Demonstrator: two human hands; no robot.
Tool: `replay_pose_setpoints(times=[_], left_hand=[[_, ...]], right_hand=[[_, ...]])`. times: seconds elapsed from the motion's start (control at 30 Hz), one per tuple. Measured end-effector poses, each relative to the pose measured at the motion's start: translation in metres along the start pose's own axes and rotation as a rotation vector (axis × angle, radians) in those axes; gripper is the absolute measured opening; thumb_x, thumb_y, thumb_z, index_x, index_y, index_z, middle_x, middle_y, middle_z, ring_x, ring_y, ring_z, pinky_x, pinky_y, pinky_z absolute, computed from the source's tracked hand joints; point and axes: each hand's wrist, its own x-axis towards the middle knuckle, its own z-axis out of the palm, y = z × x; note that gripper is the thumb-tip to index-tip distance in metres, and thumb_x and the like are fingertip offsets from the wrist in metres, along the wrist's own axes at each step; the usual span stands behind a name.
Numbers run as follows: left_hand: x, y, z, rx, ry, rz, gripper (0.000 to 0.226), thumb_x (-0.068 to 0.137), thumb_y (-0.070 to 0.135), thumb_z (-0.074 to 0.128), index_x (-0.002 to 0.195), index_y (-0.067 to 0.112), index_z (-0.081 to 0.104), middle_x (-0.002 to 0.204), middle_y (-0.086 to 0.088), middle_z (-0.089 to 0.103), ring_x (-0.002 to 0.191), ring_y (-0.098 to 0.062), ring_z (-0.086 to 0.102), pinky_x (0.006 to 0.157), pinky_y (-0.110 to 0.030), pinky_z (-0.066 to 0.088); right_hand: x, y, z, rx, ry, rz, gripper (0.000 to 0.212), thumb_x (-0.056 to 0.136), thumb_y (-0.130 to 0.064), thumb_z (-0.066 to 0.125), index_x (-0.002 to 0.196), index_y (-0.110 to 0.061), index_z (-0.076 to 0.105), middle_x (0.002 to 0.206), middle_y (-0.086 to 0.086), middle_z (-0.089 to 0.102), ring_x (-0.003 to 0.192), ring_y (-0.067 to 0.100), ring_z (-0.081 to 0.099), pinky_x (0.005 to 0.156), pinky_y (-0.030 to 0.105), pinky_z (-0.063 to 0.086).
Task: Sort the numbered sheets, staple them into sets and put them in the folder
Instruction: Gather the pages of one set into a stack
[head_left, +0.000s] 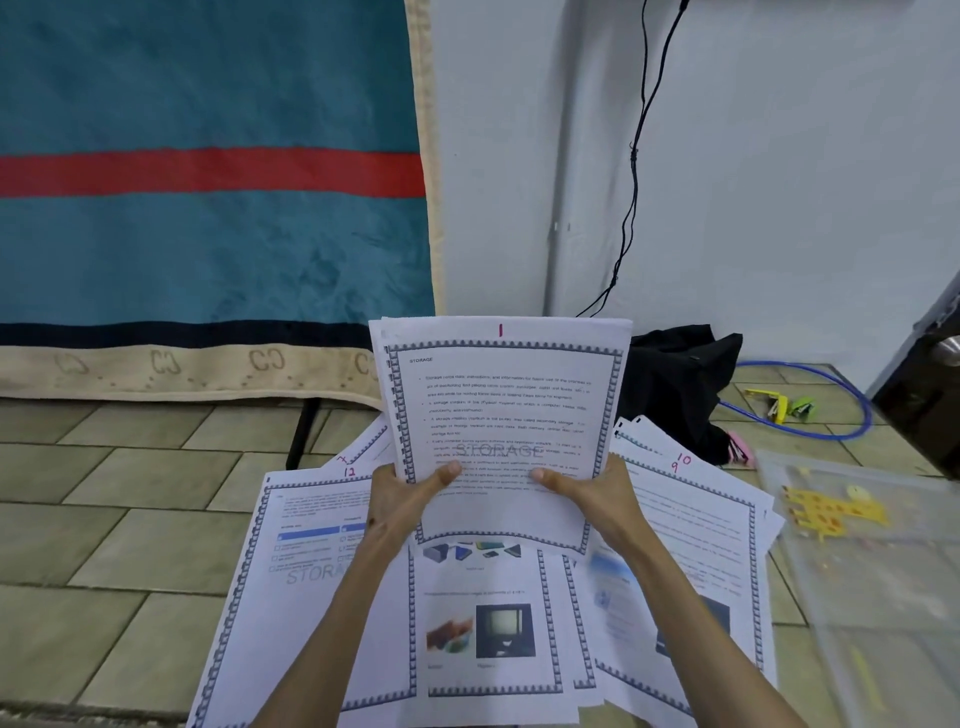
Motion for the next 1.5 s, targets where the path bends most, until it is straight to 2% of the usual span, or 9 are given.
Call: replay_pose_setpoints(times=[0.1, 0.2, 0.33, 0.53, 0.8, 1.03, 1.17, 1.37, 1.5], left_hand=[[0.001, -0.006, -0.005, 0.015, -0.078, 0.002, 0.017, 0.070, 0.017, 0.079, 0.078, 0.023, 0.066, 0.067, 0.016, 0.067, 0.073, -0.006, 0.064, 0.057, -0.013, 0.054], [0.000, -0.012, -0.006, -0.006, -0.125, 0.004, 0.028, 0.057, 0.035, 0.084, 0.077, 0.027, 0.067, 0.065, 0.017, 0.070, 0.077, -0.011, 0.068, 0.064, -0.019, 0.057], [0.000, -0.016, -0.002, -0.007, -0.070, -0.024, 0.020, 0.072, 0.013, 0.077, 0.077, 0.025, 0.063, 0.079, 0.009, 0.065, 0.083, -0.019, 0.063, 0.083, -0.034, 0.053], [0.003, -0.021, -0.004, -0.012, -0.060, -0.039, 0.020, 0.069, 0.012, 0.080, 0.074, 0.025, 0.066, 0.062, 0.017, 0.069, 0.082, -0.017, 0.065, 0.078, -0.034, 0.055], [-0.005, -0.023, -0.002, -0.032, -0.029, 0.000, 0.018, 0.077, 0.016, 0.074, 0.084, 0.026, 0.061, 0.090, 0.004, 0.067, 0.094, -0.023, 0.063, 0.087, -0.036, 0.052], [-0.008, -0.020, 0.002, -0.006, 0.045, 0.002, 0.025, 0.070, 0.013, 0.080, 0.073, 0.025, 0.059, 0.074, 0.009, 0.062, 0.084, -0.022, 0.061, 0.059, -0.021, 0.053], [-0.009, -0.021, 0.000, 0.013, 0.030, 0.009, 0.025, 0.070, 0.010, 0.079, 0.075, 0.028, 0.061, 0.077, 0.007, 0.064, 0.084, -0.021, 0.061, 0.078, -0.032, 0.052], [-0.008, -0.026, -0.003, 0.023, 0.028, -0.002, 0.026, 0.067, 0.014, 0.082, 0.075, 0.032, 0.065, 0.068, 0.020, 0.067, 0.084, -0.017, 0.065, 0.077, -0.032, 0.054], [-0.009, -0.022, -0.008, 0.048, -0.011, 0.019, 0.030, 0.067, 0.012, 0.081, 0.084, 0.026, 0.061, 0.088, 0.006, 0.066, 0.092, -0.020, 0.062, 0.085, -0.034, 0.052]], right_hand=[[-0.002, 0.001, -0.003, 0.039, -0.032, 0.019, 0.030, 0.065, -0.008, 0.083, 0.090, -0.021, 0.072, 0.089, -0.004, 0.076, 0.084, 0.013, 0.073, 0.068, 0.023, 0.057], [-0.003, 0.001, -0.004, 0.048, -0.082, 0.029, 0.035, 0.065, -0.006, 0.082, 0.097, -0.017, 0.072, 0.095, 0.000, 0.076, 0.089, 0.015, 0.072, 0.071, 0.024, 0.057], [-0.002, 0.002, -0.001, 0.052, -0.095, 0.033, 0.036, 0.066, -0.006, 0.081, 0.100, -0.012, 0.071, 0.098, 0.003, 0.075, 0.091, 0.019, 0.072, 0.073, 0.026, 0.057], [-0.001, 0.005, 0.000, -0.007, -0.051, 0.036, 0.037, 0.064, -0.011, 0.085, 0.098, -0.017, 0.072, 0.095, -0.001, 0.076, 0.087, 0.014, 0.072, 0.069, 0.023, 0.057], [-0.004, 0.007, 0.003, 0.007, -0.057, 0.020, 0.036, 0.067, -0.007, 0.082, 0.101, -0.014, 0.071, 0.097, 0.000, 0.075, 0.089, 0.014, 0.072, 0.071, 0.023, 0.057], [-0.004, 0.009, 0.002, -0.008, -0.024, 0.041, 0.030, 0.070, -0.018, 0.081, 0.099, -0.019, 0.071, 0.096, -0.001, 0.075, 0.088, 0.013, 0.072, 0.073, 0.025, 0.058], [-0.002, -0.002, -0.001, -0.014, -0.081, 0.021, 0.029, 0.068, -0.008, 0.080, 0.094, -0.016, 0.073, 0.092, -0.002, 0.076, 0.087, 0.015, 0.072, 0.070, 0.023, 0.057], [0.003, -0.025, 0.000, -0.003, -0.062, -0.071, 0.020, 0.070, -0.003, 0.078, 0.083, -0.017, 0.073, 0.082, -0.006, 0.076, 0.079, 0.012, 0.073, 0.062, 0.018, 0.055], [0.002, -0.023, 0.003, -0.026, -0.050, -0.078, 0.026, 0.068, -0.004, 0.081, 0.087, -0.020, 0.072, 0.085, -0.007, 0.076, 0.080, 0.011, 0.073, 0.065, 0.019, 0.056]])
